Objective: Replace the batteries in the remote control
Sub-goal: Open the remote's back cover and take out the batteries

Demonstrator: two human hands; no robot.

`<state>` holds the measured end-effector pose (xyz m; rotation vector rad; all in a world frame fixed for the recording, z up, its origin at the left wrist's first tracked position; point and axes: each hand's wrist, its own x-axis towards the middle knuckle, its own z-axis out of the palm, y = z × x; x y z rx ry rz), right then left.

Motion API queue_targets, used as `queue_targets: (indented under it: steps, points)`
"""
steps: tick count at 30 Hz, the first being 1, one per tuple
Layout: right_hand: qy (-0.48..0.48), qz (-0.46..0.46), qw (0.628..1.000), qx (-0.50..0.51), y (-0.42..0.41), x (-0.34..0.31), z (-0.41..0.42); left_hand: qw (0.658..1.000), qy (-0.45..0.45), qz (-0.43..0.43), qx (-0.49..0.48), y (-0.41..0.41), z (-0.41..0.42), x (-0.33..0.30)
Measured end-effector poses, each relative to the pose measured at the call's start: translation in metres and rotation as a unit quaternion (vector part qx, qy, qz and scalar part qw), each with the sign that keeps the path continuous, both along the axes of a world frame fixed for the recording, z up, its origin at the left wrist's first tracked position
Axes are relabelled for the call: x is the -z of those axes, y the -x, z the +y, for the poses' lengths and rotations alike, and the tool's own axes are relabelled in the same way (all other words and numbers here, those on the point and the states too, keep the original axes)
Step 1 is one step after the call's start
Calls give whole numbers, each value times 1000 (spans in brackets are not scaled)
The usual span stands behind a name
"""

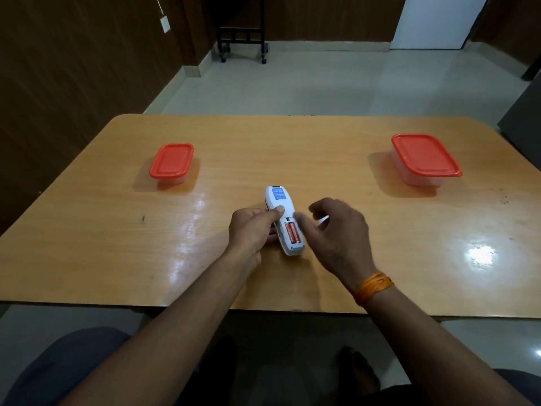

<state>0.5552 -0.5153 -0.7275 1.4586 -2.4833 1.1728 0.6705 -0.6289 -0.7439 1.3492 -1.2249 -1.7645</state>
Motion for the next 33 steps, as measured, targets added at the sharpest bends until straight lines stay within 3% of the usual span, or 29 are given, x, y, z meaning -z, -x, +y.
queue_targets:
  steps: [3, 5, 9, 14, 18, 26, 29, 33]
  points:
    - [-110, -48, 993, -25, -20, 10, 1, 1000, -6, -8, -11, 0, 1, 3]
    - [-134, -52, 989, -20, -26, 19, -1, 1000, -8, -6, -10, 0, 3, 4]
    - [-100, -55, 993, 7, -29, 28, -4, 996, 74, -48, -19, -4, 6, -1]
    - [-59, -14, 998, -14, -40, 34, -4, 961, 222, -162, -16, -12, 5, 1]
    - [-45, 20, 998, -26, -43, 40, -5, 948, 249, -196, 1, -14, 0, 3]
    - [-93, -9, 995, -31, -39, 33, 0, 942, 262, -209, 14, -19, -1, -1]
    - [-106, 8, 994, -35, -32, 32, 3, 908, 332, -252, 40, -21, 2, -5]
    - [-75, 38, 992, -93, -23, 35, 8, 832, 432, -326, 123, -22, 13, -9]
